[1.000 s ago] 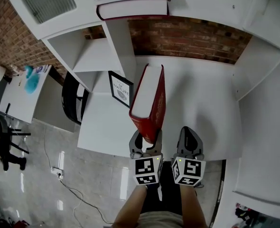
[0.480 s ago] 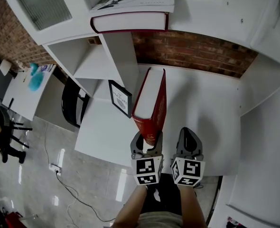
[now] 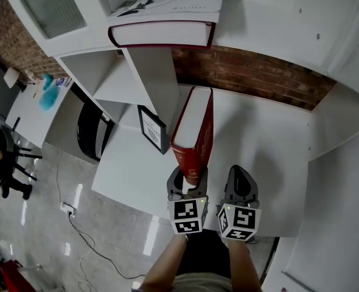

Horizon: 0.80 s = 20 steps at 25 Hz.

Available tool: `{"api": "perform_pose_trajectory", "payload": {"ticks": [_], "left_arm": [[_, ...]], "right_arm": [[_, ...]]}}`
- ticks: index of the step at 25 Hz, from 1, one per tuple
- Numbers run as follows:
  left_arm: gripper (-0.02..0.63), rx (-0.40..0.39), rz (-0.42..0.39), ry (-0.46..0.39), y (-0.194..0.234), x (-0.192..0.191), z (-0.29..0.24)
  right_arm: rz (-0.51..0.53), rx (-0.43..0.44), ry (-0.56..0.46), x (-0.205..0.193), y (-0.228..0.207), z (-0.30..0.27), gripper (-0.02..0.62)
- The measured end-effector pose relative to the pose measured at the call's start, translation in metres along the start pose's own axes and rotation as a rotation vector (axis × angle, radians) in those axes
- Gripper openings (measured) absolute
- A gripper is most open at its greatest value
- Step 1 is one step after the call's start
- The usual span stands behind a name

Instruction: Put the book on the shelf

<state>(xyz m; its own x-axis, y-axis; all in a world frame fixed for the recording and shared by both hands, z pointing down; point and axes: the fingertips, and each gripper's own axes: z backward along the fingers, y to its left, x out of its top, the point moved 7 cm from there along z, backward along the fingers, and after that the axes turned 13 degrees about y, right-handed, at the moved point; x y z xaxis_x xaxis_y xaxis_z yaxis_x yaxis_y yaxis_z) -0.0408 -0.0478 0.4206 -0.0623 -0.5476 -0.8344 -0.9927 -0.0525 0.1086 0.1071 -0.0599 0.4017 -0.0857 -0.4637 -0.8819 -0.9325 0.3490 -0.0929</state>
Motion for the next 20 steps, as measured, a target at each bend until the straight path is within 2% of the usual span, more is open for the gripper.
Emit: {"api": "perform_pose_trajectory", "payload": {"ticks": [7,20], "left_arm": [[0.245,0.02,0.004,0.006,-0.001,0.001,-0.012],[0.245,0.031,-0.017,0.003,-0.007,-0.001,-0.05]], "right_arm": [[-0.001,0.014,0.008,-0.002,-0.01,-0.007,0.015],[-0.028,-0.012,0.023,-0.002,-0.023,-0.027,0.015]]}}
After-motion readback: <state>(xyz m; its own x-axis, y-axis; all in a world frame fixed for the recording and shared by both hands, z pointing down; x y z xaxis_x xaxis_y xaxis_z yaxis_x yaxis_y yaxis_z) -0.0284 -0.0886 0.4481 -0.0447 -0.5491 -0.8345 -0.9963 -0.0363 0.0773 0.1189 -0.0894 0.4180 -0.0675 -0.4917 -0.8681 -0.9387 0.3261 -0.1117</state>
